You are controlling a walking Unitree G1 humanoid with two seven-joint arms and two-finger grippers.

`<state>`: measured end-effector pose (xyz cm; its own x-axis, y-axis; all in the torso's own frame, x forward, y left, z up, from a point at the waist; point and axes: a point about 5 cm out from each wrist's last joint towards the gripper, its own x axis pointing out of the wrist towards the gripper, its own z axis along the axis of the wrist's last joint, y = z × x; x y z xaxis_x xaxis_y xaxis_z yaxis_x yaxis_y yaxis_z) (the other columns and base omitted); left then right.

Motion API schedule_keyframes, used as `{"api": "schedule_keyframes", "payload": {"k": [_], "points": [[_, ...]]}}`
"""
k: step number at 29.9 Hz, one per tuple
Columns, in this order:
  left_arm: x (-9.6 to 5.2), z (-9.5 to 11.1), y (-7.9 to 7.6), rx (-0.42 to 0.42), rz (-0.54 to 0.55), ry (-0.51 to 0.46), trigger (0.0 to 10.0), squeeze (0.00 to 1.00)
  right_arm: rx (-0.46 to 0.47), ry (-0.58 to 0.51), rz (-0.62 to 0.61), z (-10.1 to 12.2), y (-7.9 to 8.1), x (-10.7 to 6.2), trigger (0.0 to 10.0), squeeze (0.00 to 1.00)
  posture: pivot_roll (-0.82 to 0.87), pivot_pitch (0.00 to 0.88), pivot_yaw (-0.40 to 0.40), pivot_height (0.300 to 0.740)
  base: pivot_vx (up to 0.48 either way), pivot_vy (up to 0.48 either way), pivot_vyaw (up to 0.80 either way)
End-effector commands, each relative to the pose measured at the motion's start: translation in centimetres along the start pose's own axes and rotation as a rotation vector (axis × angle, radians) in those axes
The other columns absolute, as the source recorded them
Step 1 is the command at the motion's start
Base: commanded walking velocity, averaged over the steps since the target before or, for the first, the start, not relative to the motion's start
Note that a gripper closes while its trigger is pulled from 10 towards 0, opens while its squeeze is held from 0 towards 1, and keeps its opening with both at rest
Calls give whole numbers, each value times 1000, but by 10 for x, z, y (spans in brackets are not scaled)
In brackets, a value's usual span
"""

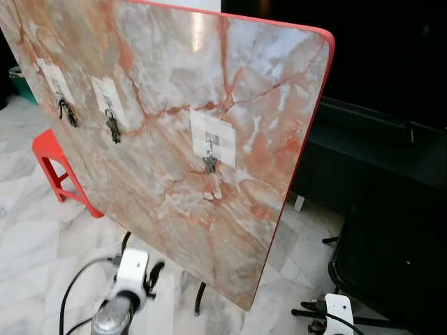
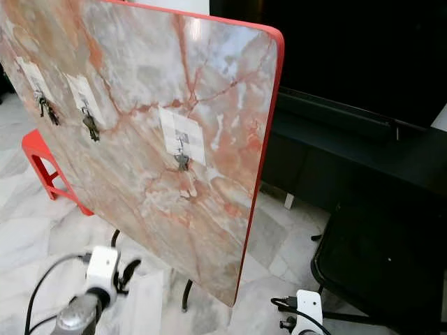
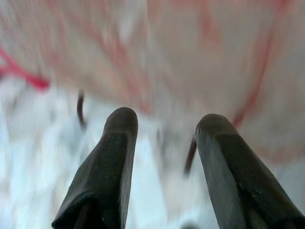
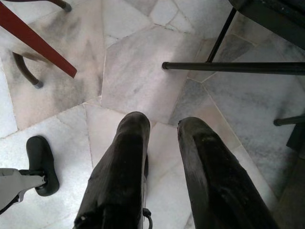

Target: Hang keys on a hook

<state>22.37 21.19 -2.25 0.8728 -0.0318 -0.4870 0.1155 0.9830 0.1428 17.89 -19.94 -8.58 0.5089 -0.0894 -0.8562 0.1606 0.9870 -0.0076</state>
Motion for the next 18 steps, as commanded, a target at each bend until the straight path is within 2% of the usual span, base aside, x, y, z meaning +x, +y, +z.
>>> {"api": "schedule_keyframes", "payload": {"k": [1,4,5,8,13,18], "points": [[-7,-26,2,-4,16,97,10000,0,-5,9,-3,0,-1,0,10000,0,31,0,-33,740,0,0,0],[-14,-47,2,-18,32,186,10000,0,-5,10,-4,0,-1,0,10000,0,31,0,-33,740,0,0,0],[-19,-61,1,-30,46,250,10000,0,-7,11,-4,0,-1,0,10000,0,27,0,-35,740,0,0,0],[-31,-84,1,-75,95,371,10000,0,-11,12,-5,0,-1,0,10000,0,34,0,-36,740,0,0,0],[-41,-100,3,-93,156,460,10000,0,-15,14,-6,-1,-2,0,10000,0,28,0,-34,740,0,0,0],[-39,-97,7,-95,191,435,10000,0,-24,19,-12,-2,-2,0,10000,0,30,0,-31,740,0,0,0]]}}
